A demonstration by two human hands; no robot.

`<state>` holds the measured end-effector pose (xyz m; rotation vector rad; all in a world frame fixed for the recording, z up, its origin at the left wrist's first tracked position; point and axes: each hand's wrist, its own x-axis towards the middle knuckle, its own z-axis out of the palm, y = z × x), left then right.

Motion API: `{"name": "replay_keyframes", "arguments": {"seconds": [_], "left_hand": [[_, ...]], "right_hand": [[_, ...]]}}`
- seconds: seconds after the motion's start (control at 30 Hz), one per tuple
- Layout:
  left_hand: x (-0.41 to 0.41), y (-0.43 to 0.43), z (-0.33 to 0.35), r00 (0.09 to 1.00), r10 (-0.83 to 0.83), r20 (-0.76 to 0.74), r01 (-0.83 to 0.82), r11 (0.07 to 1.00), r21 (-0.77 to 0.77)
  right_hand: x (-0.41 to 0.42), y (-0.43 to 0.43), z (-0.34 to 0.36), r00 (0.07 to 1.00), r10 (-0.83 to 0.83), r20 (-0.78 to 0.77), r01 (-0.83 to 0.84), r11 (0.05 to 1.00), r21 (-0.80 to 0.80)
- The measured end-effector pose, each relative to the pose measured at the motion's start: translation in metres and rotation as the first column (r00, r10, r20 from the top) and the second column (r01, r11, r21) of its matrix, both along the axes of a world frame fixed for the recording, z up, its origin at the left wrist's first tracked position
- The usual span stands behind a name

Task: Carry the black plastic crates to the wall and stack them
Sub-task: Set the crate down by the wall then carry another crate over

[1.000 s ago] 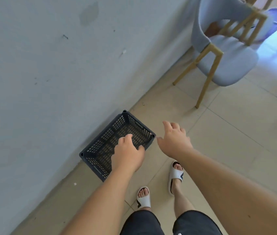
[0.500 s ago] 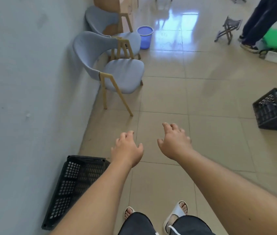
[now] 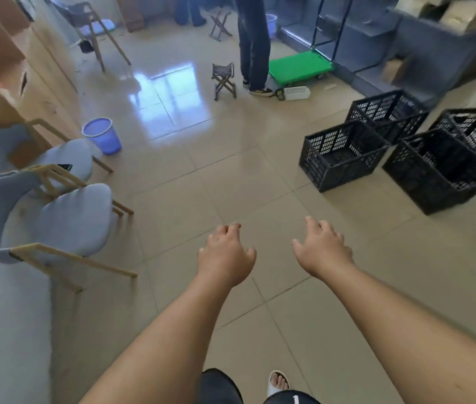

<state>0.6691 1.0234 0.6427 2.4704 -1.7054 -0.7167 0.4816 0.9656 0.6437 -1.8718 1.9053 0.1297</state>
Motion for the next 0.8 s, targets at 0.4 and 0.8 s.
{"name": "replay_keyframes", "arguments": {"seconds": [0.4,0.8], "left_hand": [[-0.070,-0.214,-0.012,0.937,-0.349,-0.019,0.349,0.937,-0.021],[-0.185,-0.407,0.010,0.758,-0.652,0.037,0.653,0.756,-0.045]], "right_hand": [[-0.087,-0.150,0.004,0.941,-0.337,-0.042,0.337,0.941,-0.011],[-0.184,-0.274,0.018,0.800,-0.600,-0.014,0.598,0.799,-0.070]]}}
